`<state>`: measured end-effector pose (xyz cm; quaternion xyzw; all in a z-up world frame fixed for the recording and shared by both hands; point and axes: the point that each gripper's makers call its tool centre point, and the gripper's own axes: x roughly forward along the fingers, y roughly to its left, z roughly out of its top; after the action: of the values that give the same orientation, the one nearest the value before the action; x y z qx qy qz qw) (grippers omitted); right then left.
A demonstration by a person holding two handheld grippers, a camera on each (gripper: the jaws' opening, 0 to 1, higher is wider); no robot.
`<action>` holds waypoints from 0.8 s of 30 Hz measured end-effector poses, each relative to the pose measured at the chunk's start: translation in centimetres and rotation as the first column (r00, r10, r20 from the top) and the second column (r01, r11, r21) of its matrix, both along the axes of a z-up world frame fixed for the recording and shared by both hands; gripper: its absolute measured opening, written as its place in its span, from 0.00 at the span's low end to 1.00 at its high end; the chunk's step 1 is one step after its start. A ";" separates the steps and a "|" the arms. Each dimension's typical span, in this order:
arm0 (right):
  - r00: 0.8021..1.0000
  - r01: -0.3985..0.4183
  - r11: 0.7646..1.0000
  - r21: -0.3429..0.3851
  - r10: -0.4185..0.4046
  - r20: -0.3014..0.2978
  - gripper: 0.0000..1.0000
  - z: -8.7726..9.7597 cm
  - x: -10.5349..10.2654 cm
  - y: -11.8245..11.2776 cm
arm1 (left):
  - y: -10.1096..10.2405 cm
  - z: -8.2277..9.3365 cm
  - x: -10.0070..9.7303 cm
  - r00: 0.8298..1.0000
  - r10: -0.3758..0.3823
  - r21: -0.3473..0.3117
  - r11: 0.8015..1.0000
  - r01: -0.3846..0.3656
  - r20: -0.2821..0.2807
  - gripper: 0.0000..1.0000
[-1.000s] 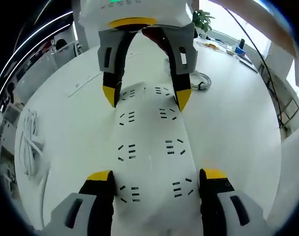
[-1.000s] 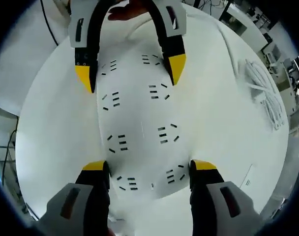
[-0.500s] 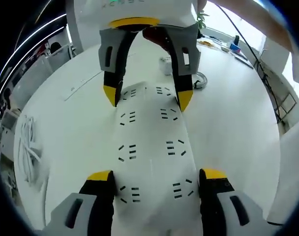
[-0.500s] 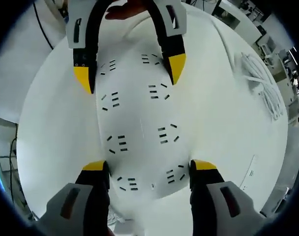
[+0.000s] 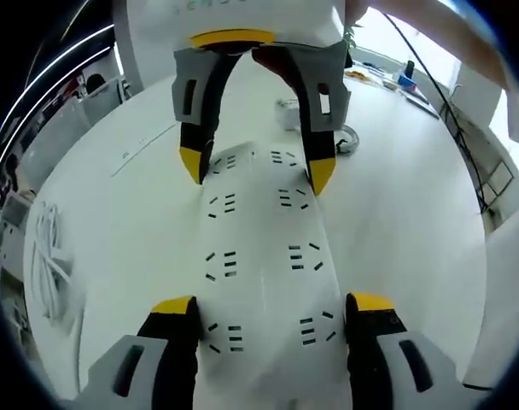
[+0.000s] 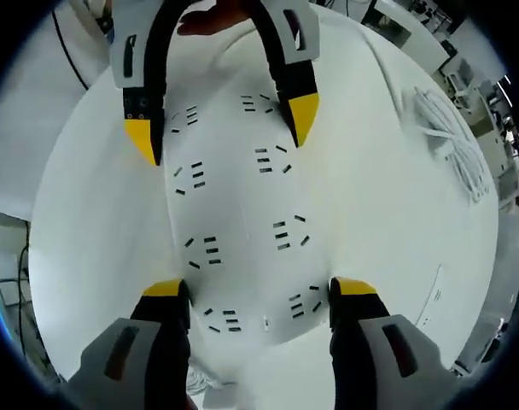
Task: Straighten the power strip on the desk, plug the charger into it
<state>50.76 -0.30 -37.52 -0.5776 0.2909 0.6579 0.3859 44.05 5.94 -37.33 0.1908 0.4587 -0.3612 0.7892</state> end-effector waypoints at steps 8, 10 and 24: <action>0.999 0.048 0.999 -0.002 -0.048 -0.001 0.65 0.0 -0.3 -0.5 | -0.2 0.0 0.0 0.999 -0.031 0.011 0.999 0.031 -0.009 0.71; 0.998 0.062 0.998 -0.004 -0.062 -0.001 0.65 0.0 -0.4 -0.6 | -0.2 0.0 0.0 0.999 -0.037 0.012 0.999 0.038 -0.011 0.70; 0.988 0.154 0.988 -0.014 -0.153 0.007 0.65 0.2 -0.7 -1.5 | -0.4 0.0 0.2 0.996 -0.092 0.018 0.996 0.092 -0.016 0.70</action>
<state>50.10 -1.76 -37.35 -0.5581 0.3380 0.6226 0.4321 44.25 5.52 -37.30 0.2165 0.4590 -0.3942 0.7662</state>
